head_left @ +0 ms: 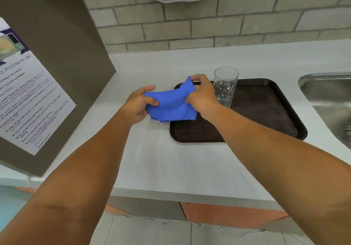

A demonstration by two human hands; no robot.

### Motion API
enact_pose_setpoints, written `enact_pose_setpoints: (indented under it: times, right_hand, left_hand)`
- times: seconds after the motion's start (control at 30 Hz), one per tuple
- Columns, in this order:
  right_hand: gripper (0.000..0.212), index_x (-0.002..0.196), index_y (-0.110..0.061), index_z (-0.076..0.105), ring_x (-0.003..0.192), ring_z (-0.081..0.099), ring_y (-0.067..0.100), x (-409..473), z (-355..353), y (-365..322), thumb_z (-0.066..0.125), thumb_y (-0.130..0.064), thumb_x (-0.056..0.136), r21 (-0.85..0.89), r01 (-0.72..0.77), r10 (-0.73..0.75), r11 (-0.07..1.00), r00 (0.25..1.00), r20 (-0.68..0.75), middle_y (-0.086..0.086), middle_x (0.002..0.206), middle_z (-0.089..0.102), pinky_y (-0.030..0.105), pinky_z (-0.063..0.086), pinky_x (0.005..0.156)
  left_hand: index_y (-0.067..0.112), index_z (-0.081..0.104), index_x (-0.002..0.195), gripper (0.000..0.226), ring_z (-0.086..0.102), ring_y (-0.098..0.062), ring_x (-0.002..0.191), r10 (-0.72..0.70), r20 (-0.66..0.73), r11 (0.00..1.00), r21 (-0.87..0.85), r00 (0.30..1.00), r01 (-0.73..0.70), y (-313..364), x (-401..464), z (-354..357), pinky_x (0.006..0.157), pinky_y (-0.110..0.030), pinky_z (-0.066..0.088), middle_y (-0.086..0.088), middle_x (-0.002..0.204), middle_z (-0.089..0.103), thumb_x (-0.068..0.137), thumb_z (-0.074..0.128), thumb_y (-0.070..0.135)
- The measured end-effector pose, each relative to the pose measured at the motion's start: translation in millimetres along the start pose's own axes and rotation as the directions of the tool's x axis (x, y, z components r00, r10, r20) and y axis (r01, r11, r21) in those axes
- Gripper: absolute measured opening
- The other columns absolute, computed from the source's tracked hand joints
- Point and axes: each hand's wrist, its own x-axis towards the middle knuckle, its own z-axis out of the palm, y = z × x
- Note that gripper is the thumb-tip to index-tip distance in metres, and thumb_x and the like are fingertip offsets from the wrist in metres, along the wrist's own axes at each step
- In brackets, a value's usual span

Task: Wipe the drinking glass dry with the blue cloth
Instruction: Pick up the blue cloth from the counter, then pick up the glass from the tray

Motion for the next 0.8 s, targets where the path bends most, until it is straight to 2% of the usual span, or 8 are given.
enact_pose_setpoints:
  times: [0.17, 0.23, 0.3, 0.4, 0.47, 0.5, 0.67, 0.8]
  right_hand:
    - [0.036, 0.093, -0.014, 0.064, 0.087, 0.062, 0.022, -1, -33, -3, 0.066, 0.018, 0.076, -0.157, 0.033, -0.029, 0.987, 0.999, 0.026, 0.002, 0.083, 0.063, 0.040, 0.058, 0.083]
    - [0.033, 0.089, -0.015, 0.065, 0.087, 0.063, 0.022, -2, -43, -3, 0.066, 0.016, 0.078, -0.181, 0.041, -0.037, 0.983, 0.999, 0.021, 0.001, 0.082, 0.063, 0.038, 0.058, 0.083]
    - [0.034, 0.081, -0.019, 0.065, 0.088, 0.064, 0.022, -2, -54, -4, 0.062, 0.015, 0.079, -0.221, 0.076, -0.073, 0.972, 0.997, 0.021, 0.001, 0.084, 0.066, 0.036, 0.058, 0.082]
    - [0.030, 0.082, -0.015, 0.071, 0.091, 0.068, 0.027, 0, -67, -9, 0.057, 0.011, 0.083, -0.304, 0.145, -0.133, 0.941, 0.989, 0.060, 0.006, 0.089, 0.071, 0.041, 0.059, 0.084]
    - [0.026, 0.092, -0.009, 0.074, 0.096, 0.069, 0.029, 3, -72, -15, 0.057, 0.008, 0.085, -0.337, 0.173, -0.154, 0.926, 0.985, 0.083, 0.010, 0.096, 0.074, 0.044, 0.059, 0.085]
    - [0.025, 0.096, -0.009, 0.074, 0.096, 0.069, 0.029, 4, -74, -19, 0.058, 0.007, 0.085, -0.347, 0.187, -0.163, 0.919, 0.982, 0.096, 0.011, 0.098, 0.074, 0.044, 0.058, 0.086]
    - [0.033, 0.110, -0.014, 0.071, 0.096, 0.066, 0.023, 6, -85, -31, 0.057, 0.004, 0.087, -0.401, 0.306, -0.258, 0.864, 0.951, 0.170, 0.002, 0.101, 0.070, 0.035, 0.056, 0.084]
    - [0.029, 0.107, -0.016, 0.073, 0.083, 0.062, 0.017, -2, -105, -15, 0.055, -0.003, 0.088, -0.310, 0.313, -0.330, 0.898, 0.944, -0.002, -0.004, 0.095, 0.068, 0.032, 0.054, 0.083]
  left_hand:
    - [0.011, 0.071, 0.093, 0.029, 0.066, -0.026, 0.093, 0.005, 0.065, 0.895, 0.445, 0.998, -0.033, 1, 5, 31, 0.078, -0.034, 0.056, -0.009, 0.095, 0.071, 0.070, 0.075, -0.006]
    - [0.009, 0.073, 0.082, 0.015, 0.065, -0.022, 0.083, 0.014, 0.085, 0.835, 0.547, 0.996, -0.058, 3, 4, 41, 0.075, -0.033, 0.052, -0.008, 0.086, 0.070, 0.070, 0.080, 0.005]
    - [0.000, 0.072, 0.083, 0.025, 0.063, -0.022, 0.081, 0.002, 0.130, 0.807, 0.585, 0.992, -0.078, 5, 1, 49, 0.079, -0.034, 0.049, -0.009, 0.086, 0.068, 0.066, 0.083, 0.014]
    - [0.006, 0.075, 0.088, 0.030, 0.069, -0.021, 0.089, -0.021, 0.239, 0.870, 0.483, 0.971, -0.100, 9, -7, 61, 0.080, -0.032, 0.054, -0.007, 0.096, 0.073, 0.060, 0.080, 0.016]
    - [0.017, 0.071, 0.067, 0.011, 0.069, -0.016, 0.075, -0.039, 0.267, 0.904, 0.419, 0.963, -0.079, 10, -13, 70, 0.064, -0.026, 0.054, -0.001, 0.078, 0.073, 0.061, 0.080, 0.016]
    - [0.020, 0.064, 0.057, 0.018, 0.066, -0.013, 0.065, -0.031, 0.267, 0.913, 0.400, 0.963, -0.082, 10, -15, 74, 0.055, -0.023, 0.051, 0.002, 0.066, 0.068, 0.063, 0.080, 0.016]
    - [0.018, 0.048, 0.059, 0.032, 0.061, -0.017, 0.063, 0.041, 0.105, 0.984, 0.171, 0.994, -0.058, 2, -22, 91, 0.055, -0.026, 0.049, -0.002, 0.066, 0.062, 0.077, 0.071, 0.005]
    - [0.018, 0.046, 0.060, 0.031, 0.063, -0.020, 0.069, 0.065, -0.046, 0.995, -0.074, 0.997, -0.068, -4, -22, 97, 0.060, -0.029, 0.050, -0.002, 0.068, 0.064, 0.080, 0.063, 0.000]
